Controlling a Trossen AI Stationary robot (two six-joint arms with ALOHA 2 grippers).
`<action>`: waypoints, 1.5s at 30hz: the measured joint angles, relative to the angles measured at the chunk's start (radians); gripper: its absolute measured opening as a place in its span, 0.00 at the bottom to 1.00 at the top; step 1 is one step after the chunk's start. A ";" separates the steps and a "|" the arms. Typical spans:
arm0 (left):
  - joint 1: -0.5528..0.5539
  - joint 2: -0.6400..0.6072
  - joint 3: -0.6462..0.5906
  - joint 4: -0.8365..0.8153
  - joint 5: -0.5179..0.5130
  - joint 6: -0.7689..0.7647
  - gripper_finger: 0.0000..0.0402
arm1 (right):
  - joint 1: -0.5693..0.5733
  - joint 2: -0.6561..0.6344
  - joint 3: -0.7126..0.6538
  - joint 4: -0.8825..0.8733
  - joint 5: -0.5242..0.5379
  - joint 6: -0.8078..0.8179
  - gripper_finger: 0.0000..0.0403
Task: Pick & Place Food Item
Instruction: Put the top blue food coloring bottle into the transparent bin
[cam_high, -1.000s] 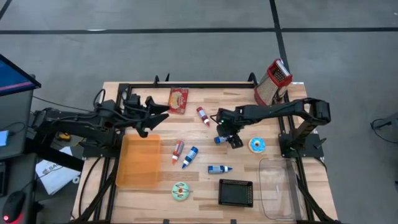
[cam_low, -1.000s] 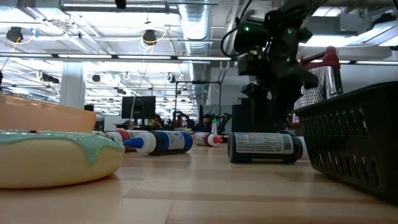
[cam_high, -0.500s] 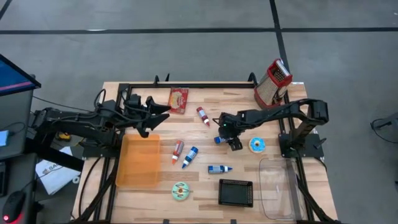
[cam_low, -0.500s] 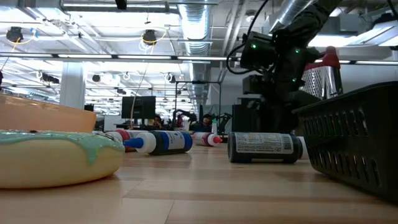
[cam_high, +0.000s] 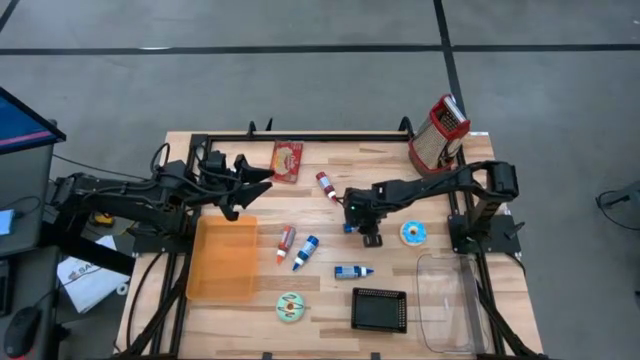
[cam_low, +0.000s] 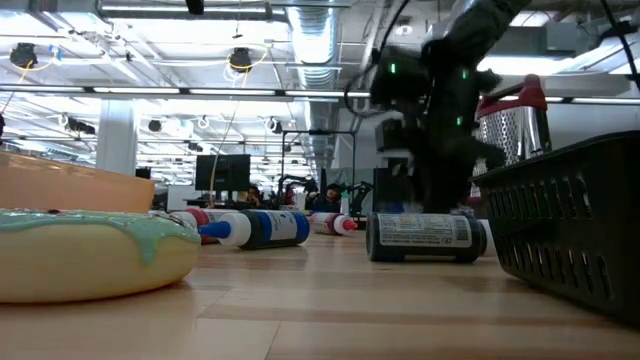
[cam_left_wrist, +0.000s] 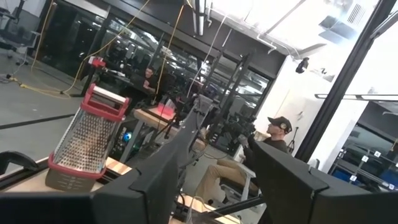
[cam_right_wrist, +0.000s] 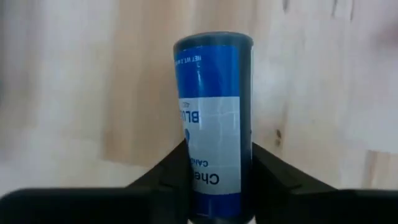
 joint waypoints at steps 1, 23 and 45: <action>0.000 0.000 0.000 -0.001 0.000 0.001 0.49 | 0.001 -0.018 0.016 -0.032 -0.006 0.016 0.23; 0.000 0.000 0.000 -0.001 0.003 -0.023 0.49 | 0.754 -0.572 0.030 -0.684 0.053 1.121 0.30; 0.000 0.000 0.000 -0.001 -0.023 -0.083 0.49 | 1.073 -0.574 -0.324 -0.409 0.123 1.672 0.43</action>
